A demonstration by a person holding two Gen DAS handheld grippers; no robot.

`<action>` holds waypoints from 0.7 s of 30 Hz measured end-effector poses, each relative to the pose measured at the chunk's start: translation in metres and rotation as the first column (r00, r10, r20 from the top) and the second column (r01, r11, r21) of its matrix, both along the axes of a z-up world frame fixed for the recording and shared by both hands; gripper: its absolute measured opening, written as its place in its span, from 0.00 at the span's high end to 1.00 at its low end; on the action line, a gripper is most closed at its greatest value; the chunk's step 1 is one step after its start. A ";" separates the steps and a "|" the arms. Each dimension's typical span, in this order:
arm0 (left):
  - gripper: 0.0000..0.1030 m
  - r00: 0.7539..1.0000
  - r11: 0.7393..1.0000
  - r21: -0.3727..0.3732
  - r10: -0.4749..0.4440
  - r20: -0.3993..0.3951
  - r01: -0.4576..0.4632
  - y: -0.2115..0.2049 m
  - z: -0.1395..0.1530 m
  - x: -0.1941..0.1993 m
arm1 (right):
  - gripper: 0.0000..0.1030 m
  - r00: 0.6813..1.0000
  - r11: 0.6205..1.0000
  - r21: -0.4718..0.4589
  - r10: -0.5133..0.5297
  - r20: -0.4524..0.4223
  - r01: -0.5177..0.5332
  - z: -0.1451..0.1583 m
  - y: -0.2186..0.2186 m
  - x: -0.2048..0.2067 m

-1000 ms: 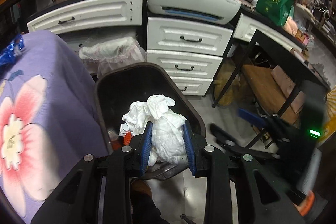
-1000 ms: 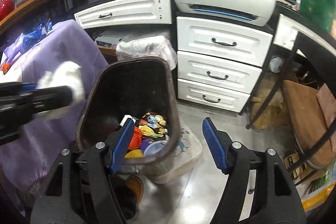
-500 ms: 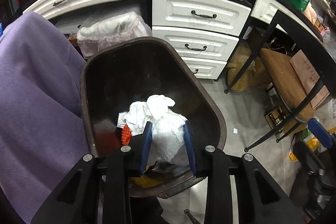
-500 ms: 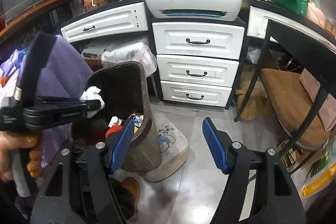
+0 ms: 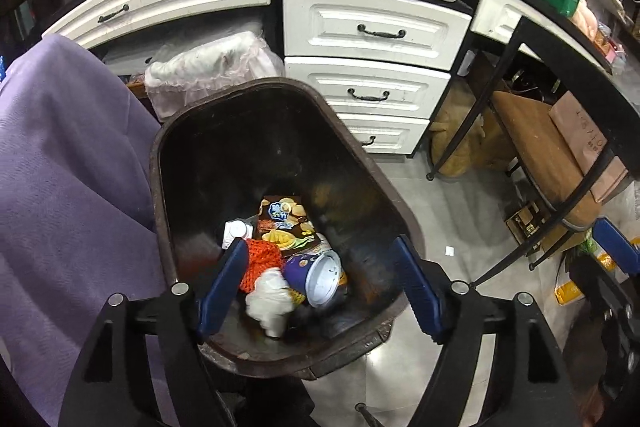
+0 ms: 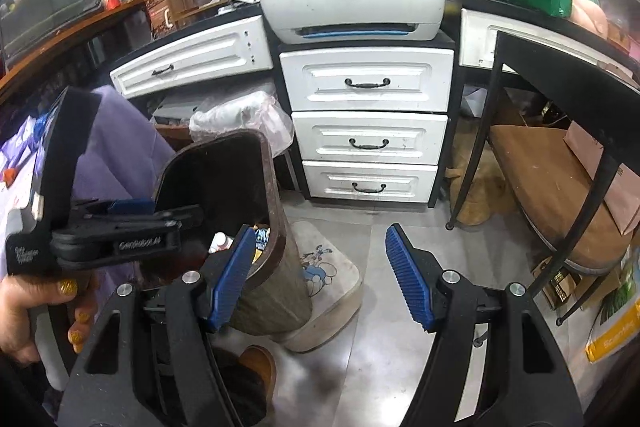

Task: Collect trash
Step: 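Lower the white tissue into the bin and open the left tool, then move both tools to the table and grasp the purple tissue pack with the left tool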

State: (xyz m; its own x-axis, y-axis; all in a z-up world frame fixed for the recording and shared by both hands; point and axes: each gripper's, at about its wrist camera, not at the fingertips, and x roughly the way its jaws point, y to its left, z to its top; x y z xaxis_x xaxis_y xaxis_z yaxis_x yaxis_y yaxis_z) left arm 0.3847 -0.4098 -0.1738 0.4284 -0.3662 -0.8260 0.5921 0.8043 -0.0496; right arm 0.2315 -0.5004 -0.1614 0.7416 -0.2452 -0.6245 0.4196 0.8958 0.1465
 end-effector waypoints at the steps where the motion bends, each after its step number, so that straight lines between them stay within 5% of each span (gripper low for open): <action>1: 0.28 1.000 1.000 -0.006 -0.007 0.004 0.007 0.000 0.003 -0.003 | 0.34 1.000 1.000 0.001 -0.005 0.003 0.005 0.002 -0.001 0.000; 12: 0.18 0.988 0.988 -0.094 -0.110 0.105 0.120 0.017 0.071 -0.046 | 0.27 0.997 0.997 0.012 -0.078 0.023 0.077 0.019 -0.020 -0.005; 21: 0.05 0.968 0.980 -0.145 -0.104 0.227 0.139 0.097 0.142 -0.047 | 0.27 0.997 0.997 0.048 0.065 0.044 -0.067 0.034 0.024 0.029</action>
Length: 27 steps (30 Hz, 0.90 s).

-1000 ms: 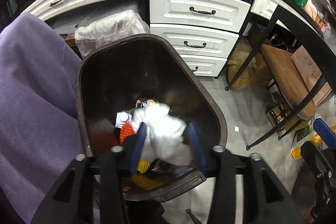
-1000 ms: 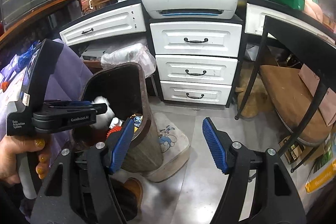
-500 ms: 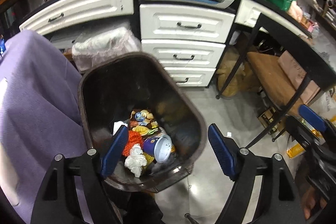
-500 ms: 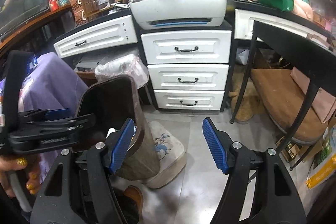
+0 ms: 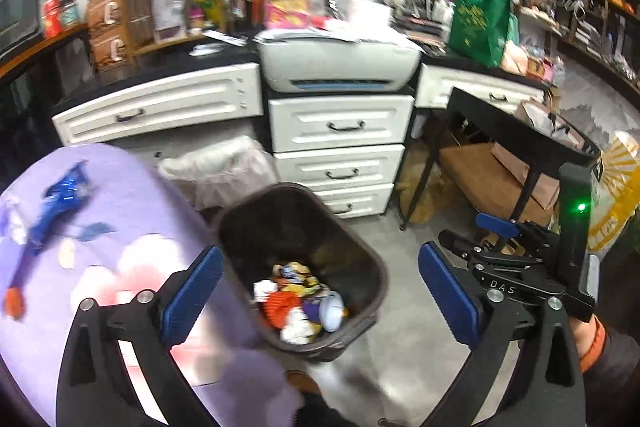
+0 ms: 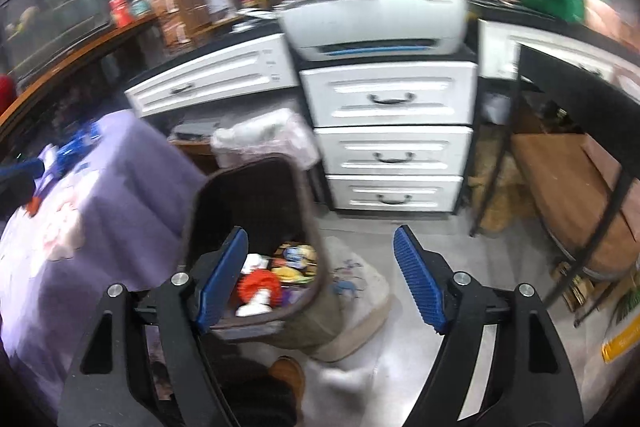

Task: Collect trash
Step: 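Move both tools to the table and grasp the purple tissue pack with the left tool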

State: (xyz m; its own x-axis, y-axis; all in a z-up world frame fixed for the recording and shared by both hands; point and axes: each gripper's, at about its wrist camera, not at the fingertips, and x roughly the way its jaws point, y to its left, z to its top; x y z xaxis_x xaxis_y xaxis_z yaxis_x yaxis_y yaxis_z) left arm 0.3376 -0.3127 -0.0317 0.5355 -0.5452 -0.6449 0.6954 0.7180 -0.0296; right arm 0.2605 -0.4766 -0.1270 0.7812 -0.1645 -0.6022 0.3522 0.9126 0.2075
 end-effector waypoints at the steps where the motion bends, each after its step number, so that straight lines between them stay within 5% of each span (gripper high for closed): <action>1: 0.05 1.000 1.000 -0.006 0.013 -0.005 -0.013 0.010 0.003 0.004 | 0.27 1.000 1.000 -0.007 0.027 0.004 -0.027 0.003 0.009 0.006; 5: 0.05 0.986 0.986 -0.031 0.164 0.024 -0.164 0.077 0.016 0.029 | 0.27 0.991 0.990 -0.048 0.136 0.014 -0.135 0.015 0.052 0.027; 9: 0.05 0.929 0.929 -0.044 0.370 0.032 -0.368 0.147 0.020 0.062 | 0.27 0.976 0.974 -0.074 0.216 0.023 -0.214 0.026 0.084 0.040; 16: 0.05 0.752 0.757 -0.030 0.652 0.099 -0.652 0.248 0.029 0.116 | 0.26 0.948 0.945 -0.094 0.318 0.030 -0.314 0.044 0.132 0.054; 20: 0.06 0.689 0.690 -0.036 0.724 0.035 -0.723 0.294 0.011 0.140 | 0.26 0.930 0.928 -0.092 0.366 0.034 -0.362 0.055 0.155 0.063; 27: 0.35 0.678 0.674 -0.087 0.718 -0.159 -0.734 0.333 -0.011 0.161 | 0.26 0.894 0.891 -0.122 0.446 0.049 -0.437 0.071 0.201 0.077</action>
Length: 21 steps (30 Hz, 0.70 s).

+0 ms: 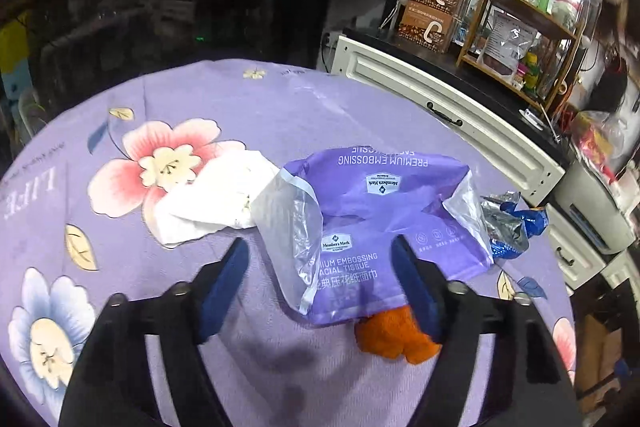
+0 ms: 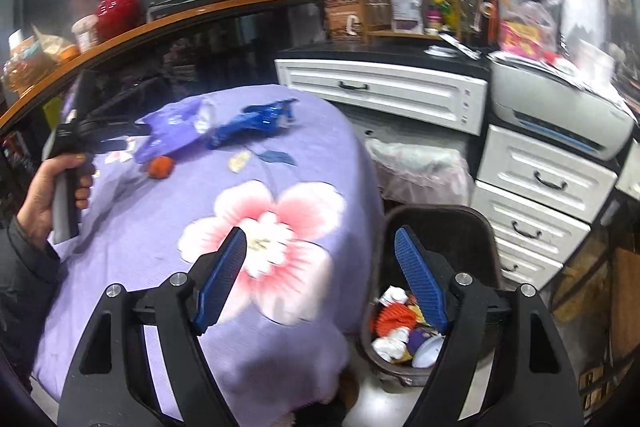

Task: Collect trash
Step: 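Move both tools to the table and grasp the purple tissue pack with the left tool, then grasp the blue snack wrapper with the right tool while the left tool holds the purple pack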

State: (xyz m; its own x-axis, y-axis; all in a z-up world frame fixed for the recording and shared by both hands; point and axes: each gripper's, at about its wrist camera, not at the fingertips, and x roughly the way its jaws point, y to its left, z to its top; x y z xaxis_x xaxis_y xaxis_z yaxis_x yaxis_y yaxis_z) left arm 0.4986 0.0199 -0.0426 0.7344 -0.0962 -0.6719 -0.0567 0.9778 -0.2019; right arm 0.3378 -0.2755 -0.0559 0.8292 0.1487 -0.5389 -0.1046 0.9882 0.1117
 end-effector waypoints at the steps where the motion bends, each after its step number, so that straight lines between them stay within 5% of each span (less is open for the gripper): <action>1: 0.37 1.000 1.000 -0.004 -0.005 -0.001 0.005 0.000 -0.002 0.001 | 0.26 1.000 1.000 -0.003 0.012 0.002 -0.012 0.001 0.006 0.002; 4: 0.49 0.999 1.000 -0.022 -0.014 -0.033 0.013 -0.002 -0.009 0.009 | 0.26 0.999 0.999 -0.018 0.049 0.009 -0.048 0.006 0.024 0.005; 7: 0.73 0.998 0.999 -0.034 0.002 -0.060 -0.004 0.002 -0.019 0.014 | 0.26 0.996 0.996 -0.019 0.085 0.015 -0.085 0.012 0.037 0.009; 14: 0.90 0.999 0.998 -0.062 0.020 -0.037 -0.023 0.007 -0.021 0.008 | 0.26 0.988 0.988 0.039 0.151 -0.027 -0.150 0.013 0.057 0.041; 21: 0.92 0.995 0.997 -0.064 0.057 0.084 -0.051 0.011 0.002 -0.013 | 0.26 0.986 0.981 0.152 0.139 -0.094 -0.123 0.010 0.065 0.109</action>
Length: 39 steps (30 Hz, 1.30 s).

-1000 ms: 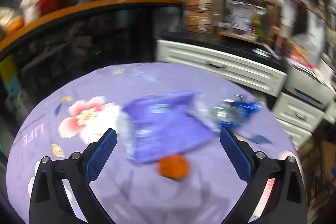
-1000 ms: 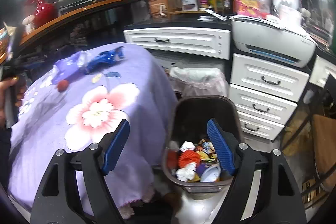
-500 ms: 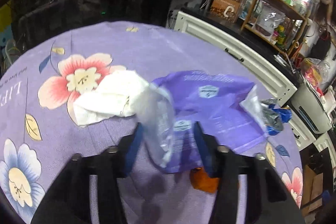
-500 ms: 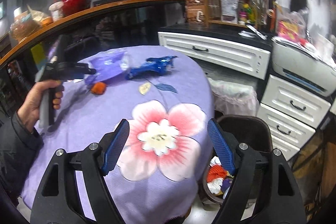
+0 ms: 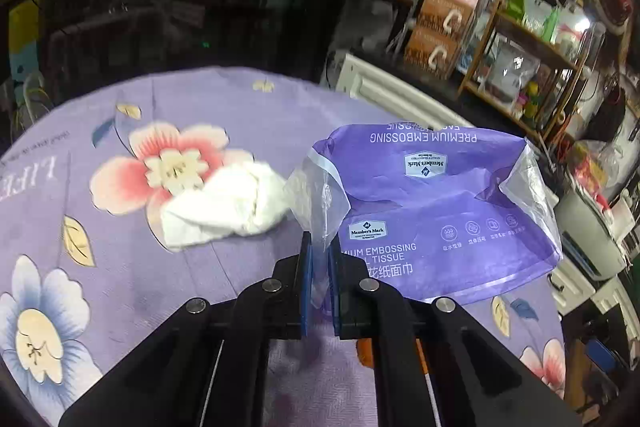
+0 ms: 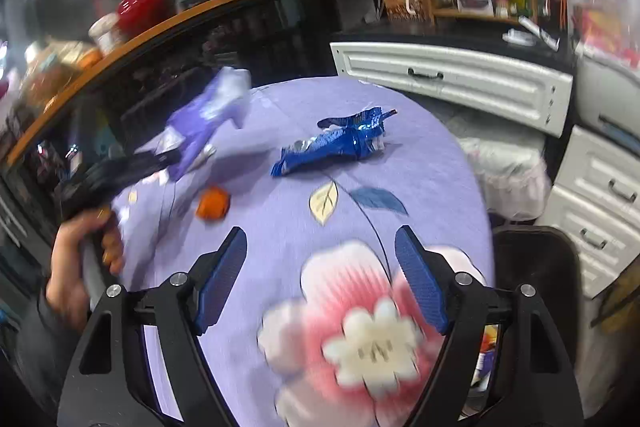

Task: Collect trash
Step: 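Grasp the blue snack wrapper with the right tool while the left tool holds the purple pack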

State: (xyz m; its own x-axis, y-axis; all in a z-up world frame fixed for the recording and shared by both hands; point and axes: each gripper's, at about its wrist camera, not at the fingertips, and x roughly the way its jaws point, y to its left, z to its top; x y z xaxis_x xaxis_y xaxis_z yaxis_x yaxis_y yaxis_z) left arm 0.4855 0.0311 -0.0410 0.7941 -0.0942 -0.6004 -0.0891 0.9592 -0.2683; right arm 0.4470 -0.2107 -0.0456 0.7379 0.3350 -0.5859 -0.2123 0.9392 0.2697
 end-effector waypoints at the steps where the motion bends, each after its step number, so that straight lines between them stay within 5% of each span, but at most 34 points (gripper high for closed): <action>1: 0.92 1.000 1.000 -0.006 0.007 0.012 -0.007 0.001 0.002 -0.002 | 0.26 1.000 1.000 0.018 -0.015 -0.017 0.015 -0.001 0.000 0.012; 8: 0.93 0.998 0.998 -0.049 0.048 0.027 -0.047 0.012 0.003 -0.003 | 0.32 0.989 0.986 0.131 -0.090 -0.115 0.105 -0.010 0.009 0.075; 17: 0.93 0.996 0.998 -0.018 0.069 0.054 -0.068 0.012 0.005 -0.006 | 0.43 0.966 0.959 0.201 -0.155 -0.209 0.198 -0.024 0.025 0.120; 24: 0.93 0.996 0.998 -0.008 0.070 0.060 -0.070 0.012 0.005 -0.005 | 0.80 0.949 0.946 0.227 -0.167 -0.267 0.230 -0.036 0.025 0.134; 39: 0.93 0.994 1.000 -0.011 0.014 0.110 -0.012 -0.008 0.016 -0.016 | 0.96 0.994 0.992 0.067 -0.105 -0.027 0.107 0.005 0.003 0.050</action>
